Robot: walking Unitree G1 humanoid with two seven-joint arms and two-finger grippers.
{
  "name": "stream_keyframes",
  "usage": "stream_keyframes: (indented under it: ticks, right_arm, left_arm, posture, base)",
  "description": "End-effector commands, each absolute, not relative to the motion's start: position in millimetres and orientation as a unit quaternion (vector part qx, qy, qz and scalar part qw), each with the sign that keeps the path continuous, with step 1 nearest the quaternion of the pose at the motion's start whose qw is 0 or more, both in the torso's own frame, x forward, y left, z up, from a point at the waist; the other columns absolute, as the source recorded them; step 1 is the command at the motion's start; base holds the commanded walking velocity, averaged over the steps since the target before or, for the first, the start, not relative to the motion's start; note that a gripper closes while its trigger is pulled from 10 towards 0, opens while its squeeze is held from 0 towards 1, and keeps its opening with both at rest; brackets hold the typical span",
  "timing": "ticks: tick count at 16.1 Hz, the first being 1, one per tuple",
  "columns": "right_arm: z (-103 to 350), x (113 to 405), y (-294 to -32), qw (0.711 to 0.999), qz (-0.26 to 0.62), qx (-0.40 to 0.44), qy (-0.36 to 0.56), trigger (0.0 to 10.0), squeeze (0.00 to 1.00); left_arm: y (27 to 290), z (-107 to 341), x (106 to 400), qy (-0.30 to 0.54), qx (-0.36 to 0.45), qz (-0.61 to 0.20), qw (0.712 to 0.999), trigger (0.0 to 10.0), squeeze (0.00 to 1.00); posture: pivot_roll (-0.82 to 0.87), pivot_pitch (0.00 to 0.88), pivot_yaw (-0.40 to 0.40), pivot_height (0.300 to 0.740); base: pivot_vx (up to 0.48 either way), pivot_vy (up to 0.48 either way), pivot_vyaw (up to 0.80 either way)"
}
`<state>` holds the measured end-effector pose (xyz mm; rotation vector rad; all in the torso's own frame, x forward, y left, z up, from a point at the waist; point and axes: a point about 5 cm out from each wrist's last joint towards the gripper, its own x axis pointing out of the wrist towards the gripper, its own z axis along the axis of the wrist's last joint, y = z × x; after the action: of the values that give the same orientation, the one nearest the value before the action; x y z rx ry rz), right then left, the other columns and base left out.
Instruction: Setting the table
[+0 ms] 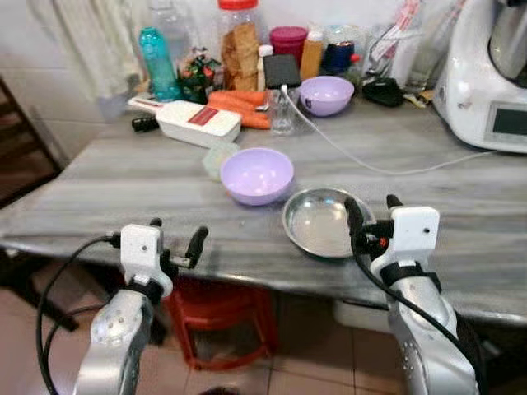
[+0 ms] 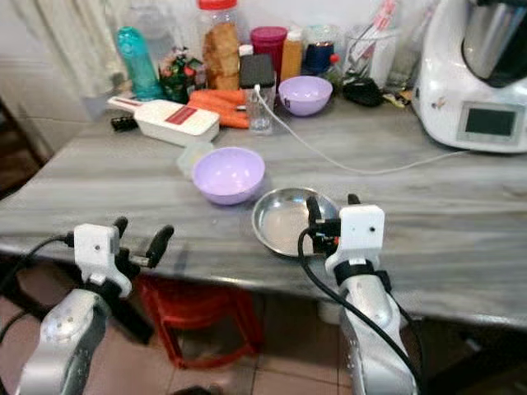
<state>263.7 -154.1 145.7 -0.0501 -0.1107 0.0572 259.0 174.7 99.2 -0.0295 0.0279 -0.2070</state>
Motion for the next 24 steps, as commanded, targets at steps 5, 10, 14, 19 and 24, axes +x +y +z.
stream_keyframes:
  ticks: [5, 10, 14, 19, 24]
  right_arm:
    - [145.2, 263.5, -156.7, 0.998, 0.015, -0.015, -0.053, 10.0, 0.00]
    - [144.0, 263.1, -158.5, 0.999, 0.008, -0.010, -0.049, 10.0, 0.00]
    - [143.6, 263.4, -158.5, 0.999, 0.009, -0.010, -0.048, 10.0, 0.00]
    - [143.4, 263.5, -158.2, 0.999, 0.009, -0.008, -0.048, 10.0, 0.00]
    - [143.4, 262.8, -158.1, 0.999, 0.008, -0.006, -0.047, 10.0, 0.00]
  left_arm:
    - [174.5, 100.0, 261.5, 0.014, -0.007, -0.109, 0.994, 10.0, 0.00]
    - [172.3, 100.4, 263.4, 0.013, -0.007, -0.113, 0.993, 10.0, 0.00]
    - [170.6, 99.7, 263.5, 0.014, -0.007, -0.115, 0.993, 10.0, 0.00]
    - [168.6, 100.0, 264.1, 0.012, -0.006, -0.119, 0.993, 10.0, 0.00]
    - [168.2, 99.9, 264.1, 0.014, -0.007, -0.122, 0.992, 10.0, 0.00]
  posture:
    - [-0.10, 0.046, 0.071, 0.740]
    - [-0.11, 0.053, 0.074, 0.740]
    - [-0.11, 0.053, 0.074, 0.740]
    - [-0.11, 0.057, 0.073, 0.740]
    - [-0.11, 0.061, 0.076, 0.740]
  base:
    - [-0.253, 0.000, 0.00]
    - [-0.202, 0.000, 0.00]
    - [-0.205, 0.000, 0.00]
    - [-0.280, 0.000, 0.00]
    - [-0.252, 0.000, 0.00]
